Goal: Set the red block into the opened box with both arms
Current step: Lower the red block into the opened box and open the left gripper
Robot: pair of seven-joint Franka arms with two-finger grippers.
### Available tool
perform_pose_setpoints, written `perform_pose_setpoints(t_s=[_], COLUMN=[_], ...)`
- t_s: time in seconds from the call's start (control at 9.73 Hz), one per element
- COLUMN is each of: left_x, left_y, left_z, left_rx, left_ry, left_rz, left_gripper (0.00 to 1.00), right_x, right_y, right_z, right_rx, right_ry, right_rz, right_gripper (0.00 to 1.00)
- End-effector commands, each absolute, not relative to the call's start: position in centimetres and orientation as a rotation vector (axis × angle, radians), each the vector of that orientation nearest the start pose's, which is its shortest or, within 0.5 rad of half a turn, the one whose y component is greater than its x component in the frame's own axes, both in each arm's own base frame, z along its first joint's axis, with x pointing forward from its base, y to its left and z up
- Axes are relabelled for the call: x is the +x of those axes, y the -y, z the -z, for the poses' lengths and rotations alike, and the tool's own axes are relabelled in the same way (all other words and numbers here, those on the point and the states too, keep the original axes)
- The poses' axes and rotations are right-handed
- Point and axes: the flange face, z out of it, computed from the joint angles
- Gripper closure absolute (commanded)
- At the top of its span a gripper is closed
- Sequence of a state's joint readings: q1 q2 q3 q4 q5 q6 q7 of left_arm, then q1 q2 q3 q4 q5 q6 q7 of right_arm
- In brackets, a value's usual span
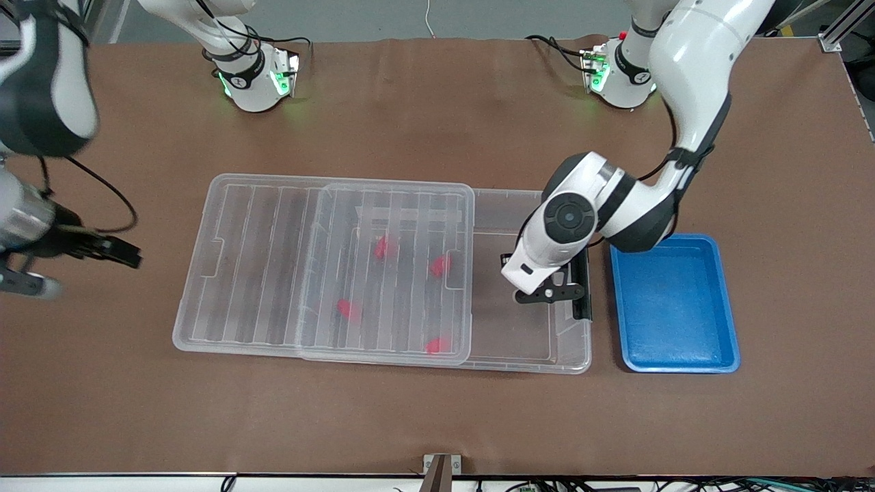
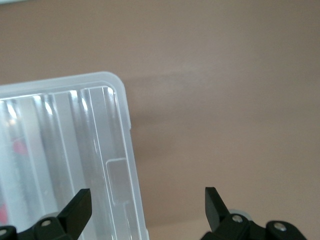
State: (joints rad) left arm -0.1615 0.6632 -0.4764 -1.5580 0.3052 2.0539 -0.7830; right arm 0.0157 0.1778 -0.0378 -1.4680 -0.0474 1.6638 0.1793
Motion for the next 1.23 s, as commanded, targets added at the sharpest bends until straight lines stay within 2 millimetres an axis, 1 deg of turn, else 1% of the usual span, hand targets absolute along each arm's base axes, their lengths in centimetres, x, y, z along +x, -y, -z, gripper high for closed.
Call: perform_pose_setpoints(t_s=[0.0,0.1,0.21,0.31,0.41,0.51,0.62,0.72,0.82,0.93,1.03,1.13], left_x=[58.4,58.0,57.9,58.0,58.0,58.0,58.0,58.2,58.3,58.7,59.4,59.4], left_y=[35.6,36.1,36.4,36.5,36.4,36.4,36.4,36.3,36.5,36.4,35.9,35.8], left_z=[-22.5,-20.8,-19.7,-18.6,-17.9,-17.4,-17.1,-17.3,-18.0,-19.6,-22.9,-25.4], left_rx=[-3.084,-3.086,-3.088,-3.101,-3.113,-3.115,-3.114,-3.115,-3.119,-3.125,-3.123,-3.104], left_ry=[0.094,0.064,0.037,0.031,0.029,0.024,0.025,0.028,0.047,0.061,0.062,0.086], left_rz=[-0.115,-0.118,-0.101,-0.103,-0.104,-0.113,-0.118,-0.114,-0.099,-0.067,-0.012,0.005], left_gripper=[0.99,0.99,0.98,0.96,0.86,0.7,0.48,0.0,0.0,0.0,0.0,0.0], right_x=[56.6,54.5,53.8,53.8,54.0,54.0,54.0,54.0,53.9,53.9,54.0,54.0], right_y=[3.5,6.1,7.1,7.3,7.4,7.4,7.4,7.4,7.4,7.4,7.4,7.4], right_z=[-64.7,-66.0,-66.1,-66.2,-66.0,-66.0,-66.0,-66.0,-66.0,-66.0,-65.9,-66.0], right_rx=[-3.119,-3.11,-3.108,-3.108,-3.108,-3.108,-3.108,-3.108,-3.108,-3.108,-3.108,-3.108], right_ry=[-0.358,-0.295,-0.294,-0.291,-0.294,-0.292,-0.291,-0.289,-0.291,-0.291,-0.289,-0.289], right_rz=[0.089,0.046,0.014,0.016,0.018,0.018,0.018,0.018,0.011,0.011,0.013,0.016], right_gripper=[0.0,0.0,0.0,0.0,0.0,0.0,0.0,0.0,0.0,0.0,0.0,0.0])
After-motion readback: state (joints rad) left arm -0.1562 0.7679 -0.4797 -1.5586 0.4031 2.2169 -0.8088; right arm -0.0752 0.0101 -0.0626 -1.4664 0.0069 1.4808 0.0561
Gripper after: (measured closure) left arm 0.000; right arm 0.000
